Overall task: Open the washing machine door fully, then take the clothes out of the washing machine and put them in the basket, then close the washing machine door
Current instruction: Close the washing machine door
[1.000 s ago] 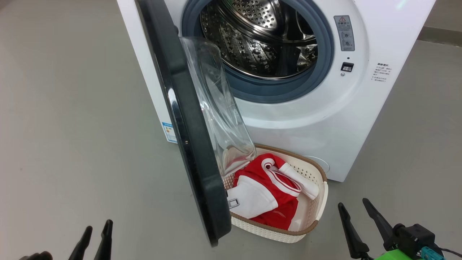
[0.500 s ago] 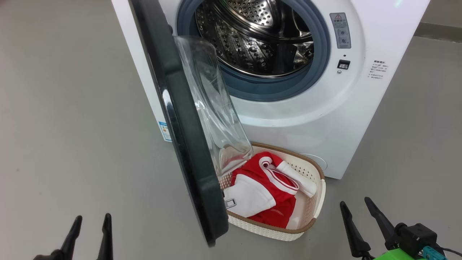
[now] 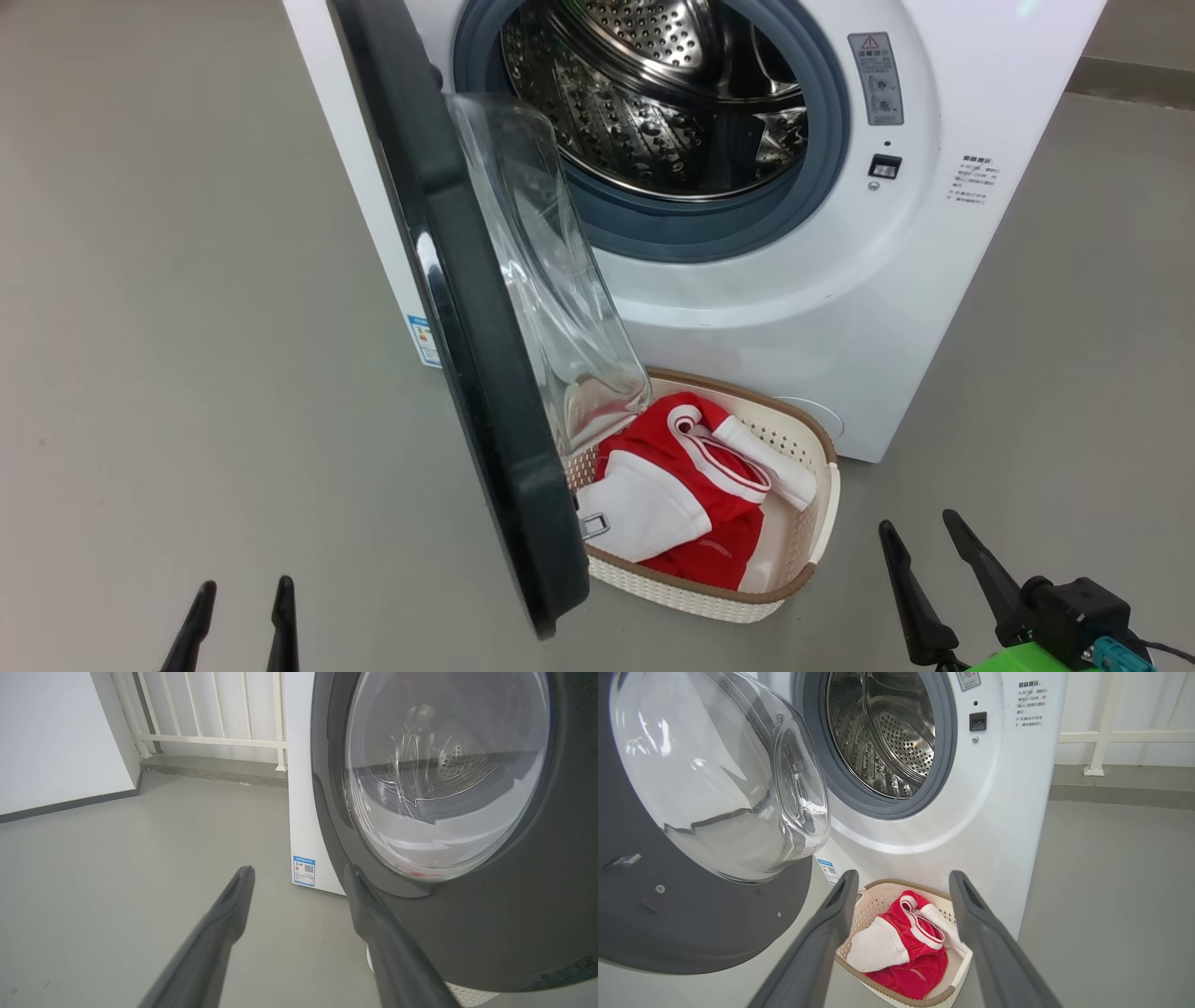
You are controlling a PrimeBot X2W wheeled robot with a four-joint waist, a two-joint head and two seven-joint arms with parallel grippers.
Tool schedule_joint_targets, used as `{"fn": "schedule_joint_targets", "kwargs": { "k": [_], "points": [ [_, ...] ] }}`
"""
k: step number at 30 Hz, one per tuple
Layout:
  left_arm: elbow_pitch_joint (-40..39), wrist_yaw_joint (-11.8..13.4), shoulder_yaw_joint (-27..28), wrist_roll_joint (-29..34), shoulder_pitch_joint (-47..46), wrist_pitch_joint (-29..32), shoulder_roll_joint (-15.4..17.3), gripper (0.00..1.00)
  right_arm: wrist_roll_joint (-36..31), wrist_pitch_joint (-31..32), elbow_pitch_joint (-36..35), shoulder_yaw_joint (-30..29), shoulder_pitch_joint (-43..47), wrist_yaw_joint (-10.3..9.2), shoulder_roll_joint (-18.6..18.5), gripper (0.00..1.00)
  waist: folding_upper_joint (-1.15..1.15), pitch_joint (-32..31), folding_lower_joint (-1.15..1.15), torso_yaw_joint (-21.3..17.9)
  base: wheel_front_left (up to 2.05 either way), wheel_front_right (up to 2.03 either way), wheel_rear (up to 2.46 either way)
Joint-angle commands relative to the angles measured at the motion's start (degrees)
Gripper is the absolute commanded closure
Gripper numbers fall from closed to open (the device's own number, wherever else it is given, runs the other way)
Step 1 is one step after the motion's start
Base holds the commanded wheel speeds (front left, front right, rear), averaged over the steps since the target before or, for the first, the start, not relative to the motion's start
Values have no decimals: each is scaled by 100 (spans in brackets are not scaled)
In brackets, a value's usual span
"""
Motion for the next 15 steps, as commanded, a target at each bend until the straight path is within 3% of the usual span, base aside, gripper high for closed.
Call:
{"fn": "schedule_joint_targets", "kwargs": {
  "k": [1, 11, 15],
  "points": [
    [-125, -31, 207, 19, -110, -70, 39, 0, -42, -37, -146, 88, -147, 28, -41, 0, 0, 5, 0, 6, 0, 0, 0],
    [-49, -31, 95, -182, -161, -70, 21, 0, -47, -37, -149, 92, -179, 28, -38, 0, 0, 37, 0, -7, 0, 0, 0],
    [66, -31, -52, -872, -270, -70, 18, 75, -44, -37, -137, 92, -192, 28, -38, 0, 0, 55, 0, -15, 0, 0, 0]
  ]
}}
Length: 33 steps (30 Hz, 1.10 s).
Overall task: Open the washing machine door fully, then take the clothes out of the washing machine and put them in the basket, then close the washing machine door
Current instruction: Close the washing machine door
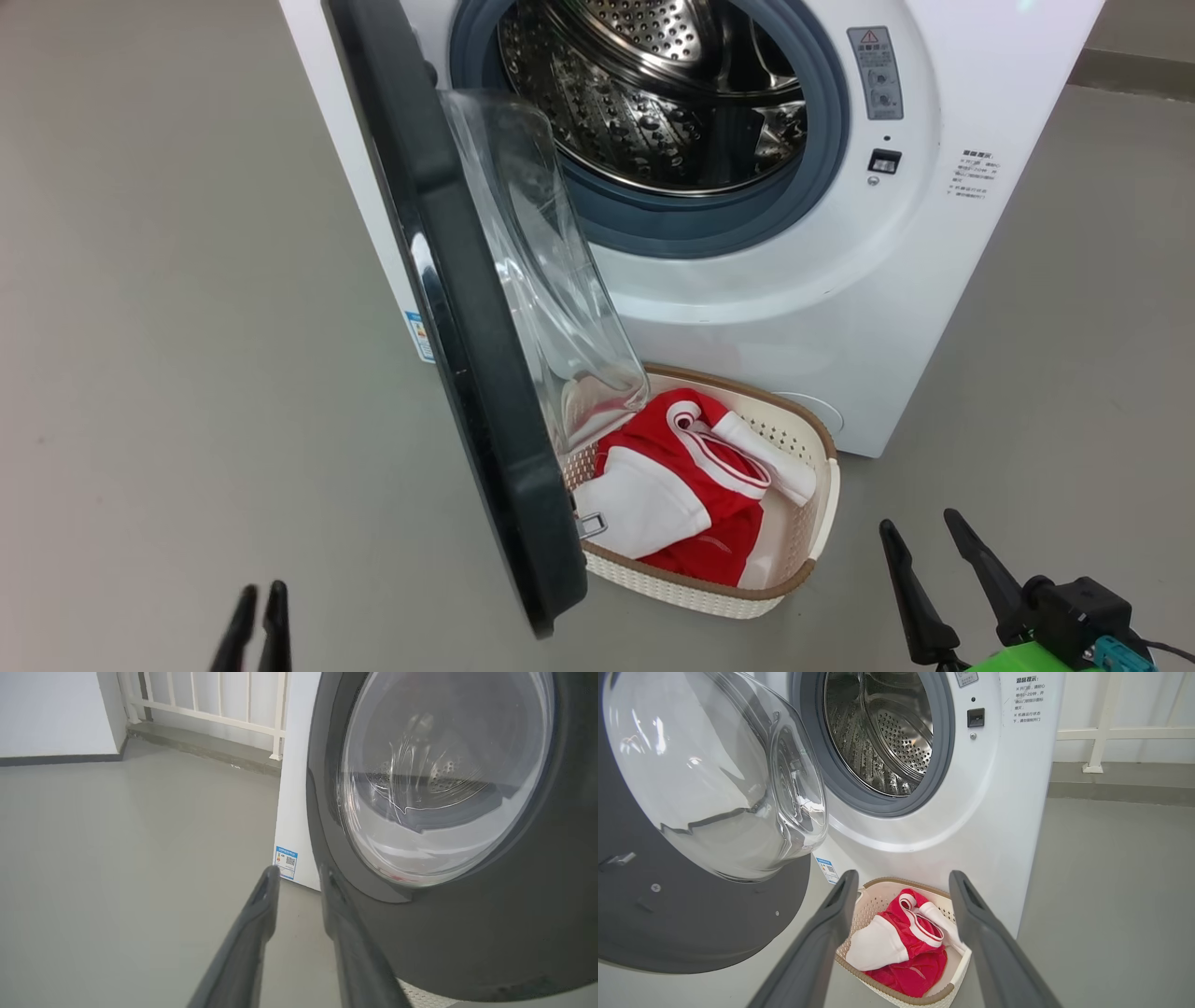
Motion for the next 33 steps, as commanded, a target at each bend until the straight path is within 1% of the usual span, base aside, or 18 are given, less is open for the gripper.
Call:
{"fn": "schedule_joint_targets", "kwargs": {
  "k": [1, 2, 6, 8, 11, 14, 17, 19, 20, 21, 23, 26, 29, 33],
  "points": [
    [-135, -31, 90, -350, -283, -70, 37, 95, -42, -38, -131, 101, -196, 28, -38, 0, 0, 13, 0, -4, 0, 0, 0],
    [-135, -31, 22, -568, -313, -70, 57, 100, -42, -38, -129, 101, -204, 28, -38, 0, 0, 22, 0, -7, 0, 0, 0],
    [-272, -31, -238, -1722, -479, -70, 260, 100, -40, -38, -125, 96, -234, 28, -33, 0, 0, 46, 0, -22, 0, 0, 0],
    [-406, -31, -238, -2376, -568, -70, 368, 100, -39, -38, -122, 100, -243, 28, -27, 0, 0, 56, 0, -38, 0, 0, 0],
    [-617, -31, -272, -3442, -677, -70, 544, 100, -34, -38, -120, 100, -253, 28, -16, 0, 0, 71, 0, -69, 0, 0, 0],
    [-834, -31, -429, -4531, -769, -70, 826, 100, -33, -38, -121, 106, -260, 28, -4, 0, 0, 89, 0, -105, 0, 0, 0],
    [-1110, -31, -557, -5905, -848, -12, 1057, 100, -31, -38, -124, 110, -266, 28, 9, 0, 0, 109, 0, -146, 0, 0, 0],
    [-1346, -31, -509, -6964, -898, 360, 1136, 100, -28, -38, -124, 97, -269, 28, 13, 0, 0, 126, 0, -165, 0, 0, 0],
    [-1346, -31, -509, -6964, -898, 360, 1136, 100, -28, -38, -124, 97, -269, 28, 13, 0, 0, 126, 0, -165, 0, 0, 0],
    [-1439, -31, -442, -7367, -912, 596, 1195, 100, -28, -38, -125, 94, -271, 28, 15, 0, 0, 137, 0, -174, 0, 0, 0],
    [-1590, -31, -352, -7957, -937, 1151, 1293, 100, -28, -38, -124, 95, -285, 28, 14, 0, 0, 170, 0, -197, 0, 0, 0],
    [-1791, -31, -218, -8407, -995, 1915, 1343, 100, -25, -38, -123, 97, -315, 28, 6, 0, 0, 217, 0, -237, 0, 0, 0],
    [-1973, -31, -175, -8559, -1005, 2718, 1363, 100, -22, -38, -130, 92, -338, 28, -4, 0, 0, 260, 0, -275, 0, 0, 0],
    [-2264, -31, -147, -8382, -1007, 3541, 1340, 100, -23, -38, -131, 86, -380, 28, -15, 0, 0, 320, 0, -327, 0, 0, 0]
  ]
}}
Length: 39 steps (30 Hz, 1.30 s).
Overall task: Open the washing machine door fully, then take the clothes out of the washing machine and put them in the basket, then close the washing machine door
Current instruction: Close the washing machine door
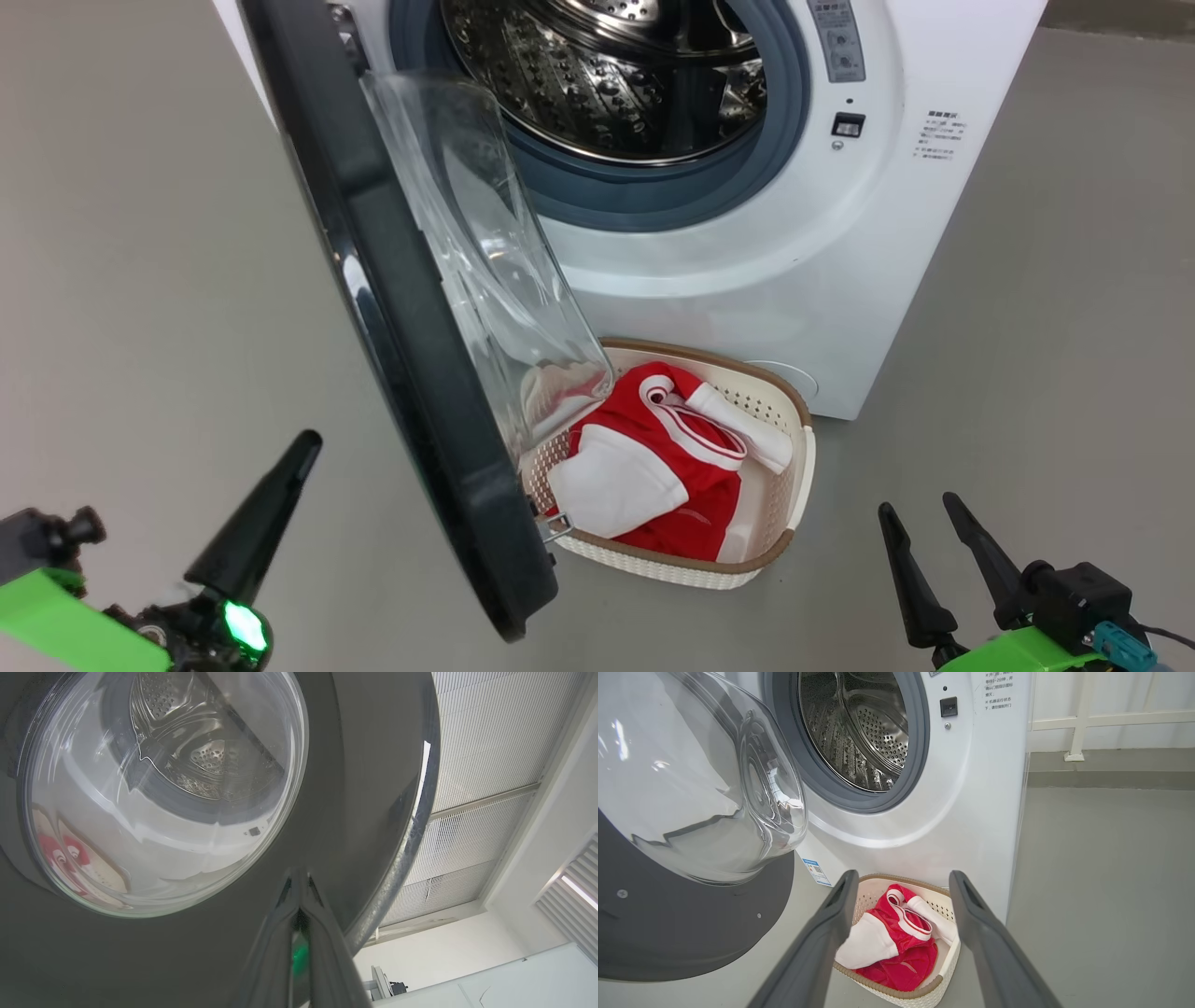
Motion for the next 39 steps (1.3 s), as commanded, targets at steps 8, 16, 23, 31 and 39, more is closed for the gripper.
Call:
{"fn": "schedule_joint_targets", "kwargs": {
  "k": [8, 16, 23, 31, 39],
  "points": [
    [-282, -32, 300, 296, -365, 1014, -177, 100, -23, -37, -140, 122, -310, 28, -54, 0, 0, 111, 0, -118, 0, 0, 0],
    [-248, -32, 420, 557, -553, 1452, -521, 100, -20, -37, -160, 99, -370, 28, -61, 0, 0, 185, 0, -232, 0, 0, 0],
    [-170, -32, 349, 809, -753, 1526, -791, 100, -14, -37, -188, 94, -374, 28, -51, 0, 0, 239, 0, -380, 0, 0, 0],
    [167, -32, 42, 1095, -1157, 1217, -978, 100, -16, -37, -231, 71, -413, 28, -19, 0, 0, 366, 0, -583, 0, 0, 0],
    [555, -32, -412, 1295, -1831, 525, -1083, 100, -19, -37, -278, -13, -521, 28, 17, 0, 0, 588, 0, -965, 0, 0, 0]
  ]
}}
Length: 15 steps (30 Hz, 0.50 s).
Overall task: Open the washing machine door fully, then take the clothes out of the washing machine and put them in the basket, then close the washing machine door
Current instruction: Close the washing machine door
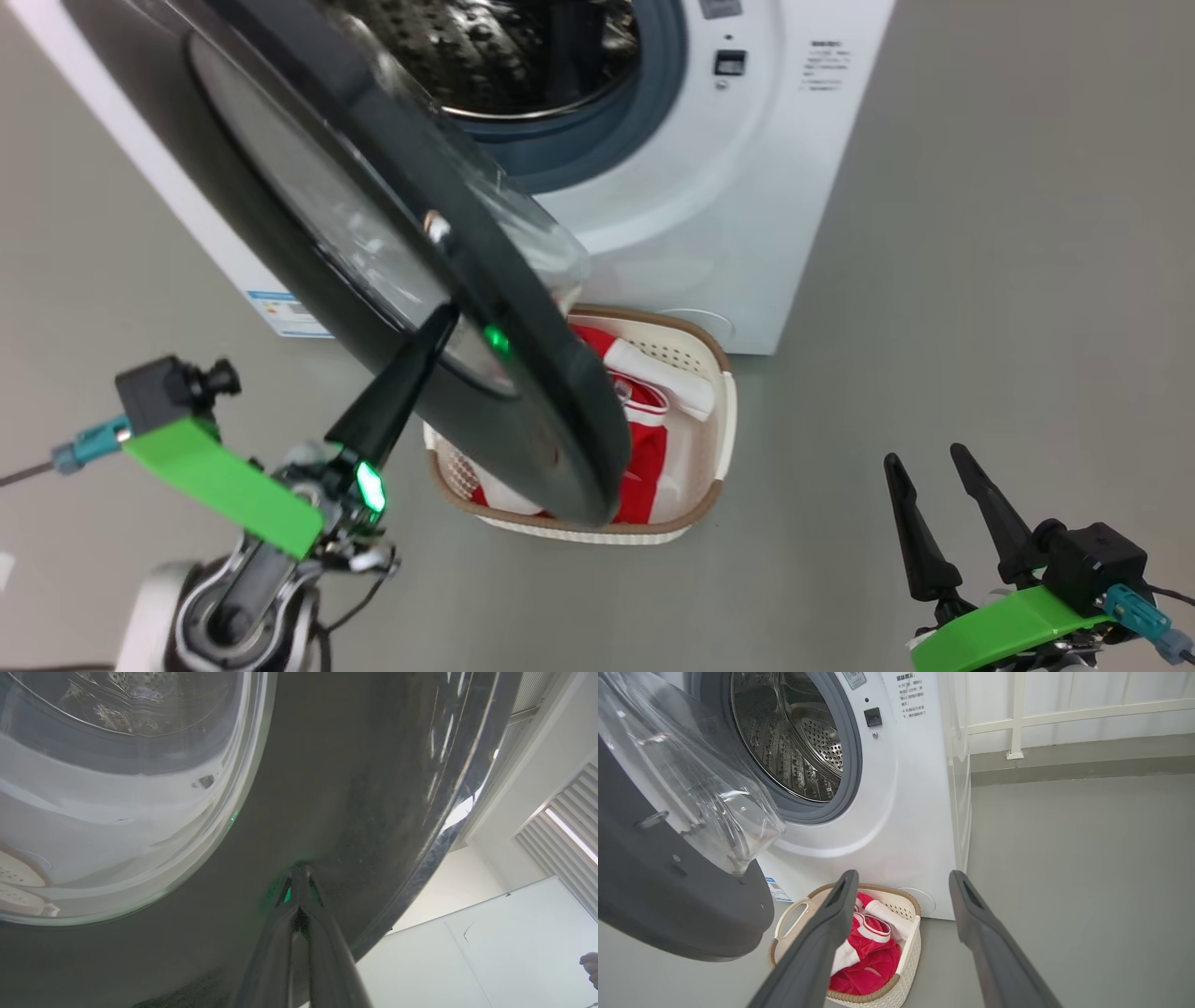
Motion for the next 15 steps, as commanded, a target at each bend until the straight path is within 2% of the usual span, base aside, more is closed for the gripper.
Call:
{"fn": "schedule_joint_targets", "kwargs": {
  "k": [1, 7, 15],
  "points": [
    [-73, -33, 90, 88, -333, -143, 60, 100, -19, -37, -151, 86, -189, 28, -16, 0, 0, 129, 0, -181, 0, 0, 0],
    [266, -33, -122, 164, -818, -663, 74, 100, -20, -37, -183, 22, -267, 28, 10, 0, 0, 306, 0, -460, 0, 0, 0],
    [836, -33, -420, 335, -1617, -1295, 293, 100, 3, -37, -218, -46, -453, 28, 54, 0, 0, 592, 0, -824, 0, 0, 0]
  ]
}}
